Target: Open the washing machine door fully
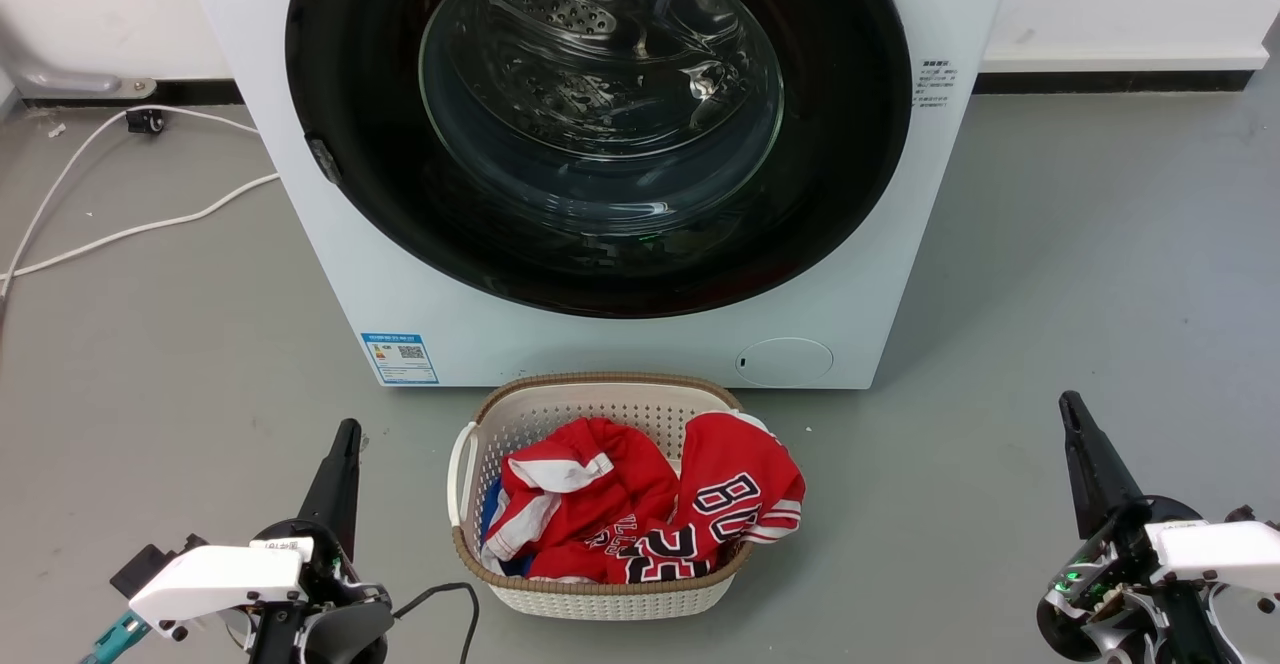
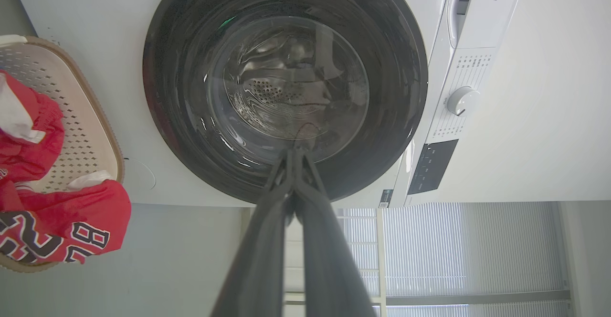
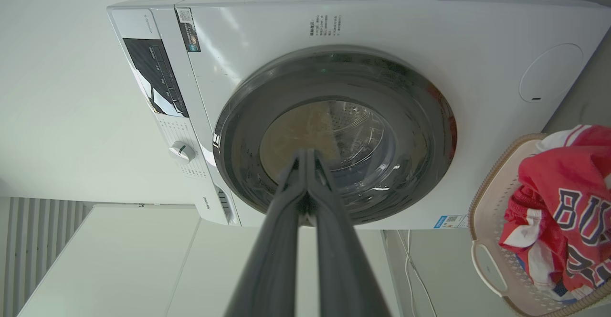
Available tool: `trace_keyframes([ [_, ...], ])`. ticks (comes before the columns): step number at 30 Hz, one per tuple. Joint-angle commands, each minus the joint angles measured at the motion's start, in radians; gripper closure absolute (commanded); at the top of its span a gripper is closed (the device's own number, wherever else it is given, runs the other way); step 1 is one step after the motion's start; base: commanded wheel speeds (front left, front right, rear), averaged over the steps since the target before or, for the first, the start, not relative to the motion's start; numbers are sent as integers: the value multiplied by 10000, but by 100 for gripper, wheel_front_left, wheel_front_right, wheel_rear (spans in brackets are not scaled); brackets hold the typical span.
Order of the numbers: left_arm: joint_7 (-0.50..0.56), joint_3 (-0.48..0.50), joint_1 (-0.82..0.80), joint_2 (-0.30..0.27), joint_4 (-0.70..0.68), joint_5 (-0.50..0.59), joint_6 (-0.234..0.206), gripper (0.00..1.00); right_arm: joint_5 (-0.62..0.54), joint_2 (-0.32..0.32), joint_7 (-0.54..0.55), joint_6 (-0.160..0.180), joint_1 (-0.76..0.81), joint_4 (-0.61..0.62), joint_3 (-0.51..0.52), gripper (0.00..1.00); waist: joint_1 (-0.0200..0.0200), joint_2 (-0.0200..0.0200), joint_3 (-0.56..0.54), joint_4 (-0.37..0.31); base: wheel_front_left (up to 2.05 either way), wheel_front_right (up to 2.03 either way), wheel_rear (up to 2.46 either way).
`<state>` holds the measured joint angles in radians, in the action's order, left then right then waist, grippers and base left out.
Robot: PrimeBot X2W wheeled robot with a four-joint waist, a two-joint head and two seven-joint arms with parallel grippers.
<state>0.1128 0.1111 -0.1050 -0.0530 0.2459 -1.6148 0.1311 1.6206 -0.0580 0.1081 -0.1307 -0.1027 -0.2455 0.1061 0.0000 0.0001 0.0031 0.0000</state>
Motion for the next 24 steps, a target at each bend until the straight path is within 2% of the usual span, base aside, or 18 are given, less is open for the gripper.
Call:
trace_keyframes([
  [1, 24, 42, -83, 20, 5, 10, 23, 100, -44, 39, 30, 0, -124, -14, 17, 100, 0, -1, 0, 0, 0, 0, 0],
  [2, -3, 0, 0, 0, -2, 1, 0, 0, -3, 0, 14, 0, 1, 1, 2, 0, 0, -1, 0, 0, 0, 0, 0],
  [7, -20, -56, 298, 42, 350, 0, -2, 0, -2, 33, 9, 2, 290, -338, -17, 0, 0, -1, 0, 0, 0, 0, 0],
  [13, -332, -64, 360, 40, 77, 377, -2, 0, -462, 35, -302, 1, 359, -183, 38, 0, 0, -1, 12, 1, 0, 0, 0],
  [24, -851, -151, 321, 37, -746, 2617, -456, 0, -3038, 40, -818, 0, 493, 730, -50, 0, 0, -1, 72, 27, 0, 0, 0],
])
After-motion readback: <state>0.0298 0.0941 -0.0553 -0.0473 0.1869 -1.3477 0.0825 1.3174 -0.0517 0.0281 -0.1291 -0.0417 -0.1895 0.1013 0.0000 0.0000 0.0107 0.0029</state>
